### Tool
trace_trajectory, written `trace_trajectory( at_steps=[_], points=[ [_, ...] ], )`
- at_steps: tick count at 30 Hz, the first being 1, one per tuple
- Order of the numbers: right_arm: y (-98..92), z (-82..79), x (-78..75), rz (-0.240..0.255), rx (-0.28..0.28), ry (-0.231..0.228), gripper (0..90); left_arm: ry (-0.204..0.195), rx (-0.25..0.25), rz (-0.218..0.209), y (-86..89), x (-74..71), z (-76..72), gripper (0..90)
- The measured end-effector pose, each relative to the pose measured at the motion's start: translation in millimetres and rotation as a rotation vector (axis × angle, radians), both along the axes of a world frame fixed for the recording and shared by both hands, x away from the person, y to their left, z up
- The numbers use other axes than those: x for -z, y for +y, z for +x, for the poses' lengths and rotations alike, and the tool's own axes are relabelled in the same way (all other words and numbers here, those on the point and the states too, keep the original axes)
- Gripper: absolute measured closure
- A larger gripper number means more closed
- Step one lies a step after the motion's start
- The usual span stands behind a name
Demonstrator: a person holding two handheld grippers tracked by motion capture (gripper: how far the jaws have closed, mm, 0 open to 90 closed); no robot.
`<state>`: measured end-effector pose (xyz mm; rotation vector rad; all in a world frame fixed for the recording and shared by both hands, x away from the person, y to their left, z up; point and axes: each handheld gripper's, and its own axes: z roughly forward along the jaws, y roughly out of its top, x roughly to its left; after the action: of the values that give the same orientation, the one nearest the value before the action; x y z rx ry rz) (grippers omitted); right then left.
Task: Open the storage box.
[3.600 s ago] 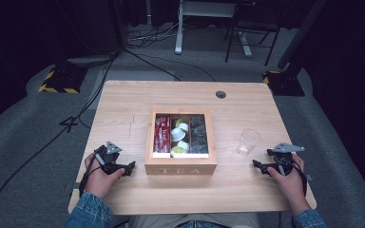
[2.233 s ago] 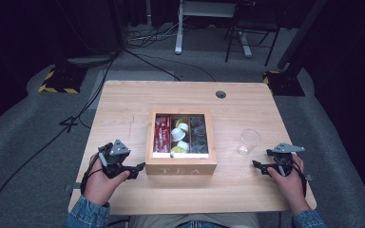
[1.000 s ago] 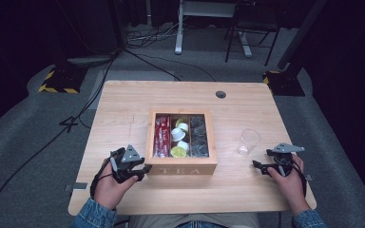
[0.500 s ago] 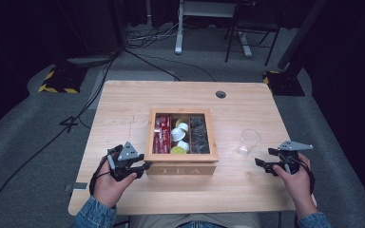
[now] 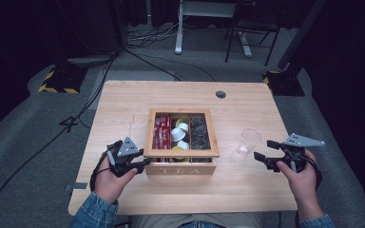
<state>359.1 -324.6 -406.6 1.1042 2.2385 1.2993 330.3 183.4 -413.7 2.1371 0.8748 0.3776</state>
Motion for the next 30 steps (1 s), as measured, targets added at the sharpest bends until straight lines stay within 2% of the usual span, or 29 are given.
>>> trace_trajectory(
  at_steps=[3,8,12,19,25,30],
  points=[
    [8.3,0.0,-4.1,0.001,-0.022,-0.011,18.4,0.008,-0.004,-0.018,-0.1,-1.4,2.7,56.9],
    [39.8,2.3,-13.7,-0.030,-0.114,-0.034,16.0,0.003,-0.002,-0.017,-1.7,-4.3,7.4,55.8],
    [65.6,5.3,-17.9,-0.058,-0.177,-0.050,15.8,0.000,-0.006,-0.032,-1.4,-7.0,9.8,55.8],
    [104.0,10.5,-16.3,-0.098,-0.268,-0.058,15.6,-0.018,-0.009,-0.028,-2.5,-9.2,13.9,55.8],
    [122.5,14.2,-10.1,-0.125,-0.296,-0.064,17.4,-0.015,-0.008,-0.027,-4.2,-8.6,16.5,55.7],
    [131.2,18.9,-9.6,-0.153,-0.281,-0.110,22.6,-0.022,-0.008,-0.026,-4.4,-8.9,18.3,55.8]
  ],
)
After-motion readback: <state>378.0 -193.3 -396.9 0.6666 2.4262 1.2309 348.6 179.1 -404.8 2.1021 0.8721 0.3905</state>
